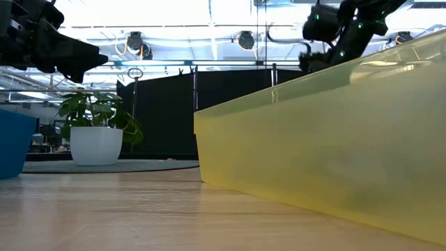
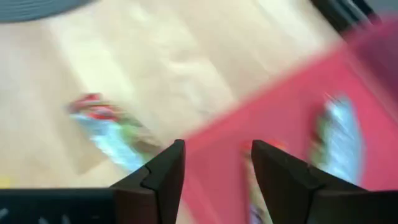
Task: Pick and place Granola Bars by type
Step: Put the red snack into the pink bin
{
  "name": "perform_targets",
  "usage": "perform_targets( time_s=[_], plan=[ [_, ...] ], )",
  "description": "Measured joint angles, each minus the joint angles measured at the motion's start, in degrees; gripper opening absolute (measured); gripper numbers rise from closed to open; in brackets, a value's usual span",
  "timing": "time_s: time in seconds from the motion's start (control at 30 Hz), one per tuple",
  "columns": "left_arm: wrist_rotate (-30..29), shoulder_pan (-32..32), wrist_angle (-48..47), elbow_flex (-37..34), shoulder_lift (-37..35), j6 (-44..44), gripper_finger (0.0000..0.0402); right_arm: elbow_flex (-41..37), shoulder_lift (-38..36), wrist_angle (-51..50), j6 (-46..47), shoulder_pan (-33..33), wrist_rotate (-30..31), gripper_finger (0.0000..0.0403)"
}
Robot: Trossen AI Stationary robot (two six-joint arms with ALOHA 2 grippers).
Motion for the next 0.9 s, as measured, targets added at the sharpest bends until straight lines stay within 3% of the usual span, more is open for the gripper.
perform_targets(
  time_s=[0.17, 0.37, 0.57, 0.9],
  plan=[
    [0.00, -0.01, 0.00, 0.00, -0.02, 0.00, 0.0163, 0.78, 2.75, 3.42, -3.83, 8.76, 3.07, 0.0177],
    [0.00, -0.01, 0.00, 0.00, -0.02, 0.00, 0.0163, 5.73, 12.42, -0.50, -6.07, 14.27, 3.03, 0.0175],
    [-0.03, 0.00, 0.01, 0.00, -0.01, -0.01, 0.0164, 12.42, 23.76, -10.11, -9.15, 15.99, 3.34, 0.0178],
    [-0.08, -0.01, -0.01, 0.00, -0.01, 0.00, 0.0164, 17.01, 33.34, -10.91, -11.86, 15.51, 2.92, 0.0178]
  ],
)
